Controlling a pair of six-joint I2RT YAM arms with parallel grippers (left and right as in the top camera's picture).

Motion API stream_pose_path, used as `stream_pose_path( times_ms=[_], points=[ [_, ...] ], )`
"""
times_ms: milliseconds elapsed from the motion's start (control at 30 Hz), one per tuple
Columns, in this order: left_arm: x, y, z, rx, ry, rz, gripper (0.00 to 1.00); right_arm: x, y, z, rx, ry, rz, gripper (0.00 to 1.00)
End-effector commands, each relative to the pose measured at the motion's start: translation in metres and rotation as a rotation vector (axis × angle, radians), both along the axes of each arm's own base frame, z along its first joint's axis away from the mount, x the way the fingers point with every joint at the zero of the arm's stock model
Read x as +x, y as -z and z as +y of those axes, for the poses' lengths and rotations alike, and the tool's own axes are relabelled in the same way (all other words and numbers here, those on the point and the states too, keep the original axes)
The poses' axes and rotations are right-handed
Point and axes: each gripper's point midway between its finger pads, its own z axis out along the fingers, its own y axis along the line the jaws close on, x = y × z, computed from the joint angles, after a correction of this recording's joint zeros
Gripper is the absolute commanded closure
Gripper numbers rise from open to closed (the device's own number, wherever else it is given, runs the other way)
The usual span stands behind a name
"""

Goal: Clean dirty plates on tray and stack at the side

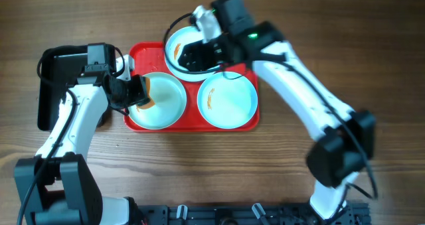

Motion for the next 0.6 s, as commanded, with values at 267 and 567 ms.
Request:
stream_pose_path(
  times_ms=[267,567],
  points=[
    [-0.002,0.004,0.001,0.008,-0.013,0.019,0.96,0.005,0.104,0.028,-0.209,0.118,0.068,0.57],
    [-0.004,0.005,0.001,0.008,-0.013,0.027,0.96,-0.013,0.153,0.025,-0.294,0.157,0.188,0.74]
  ],
)
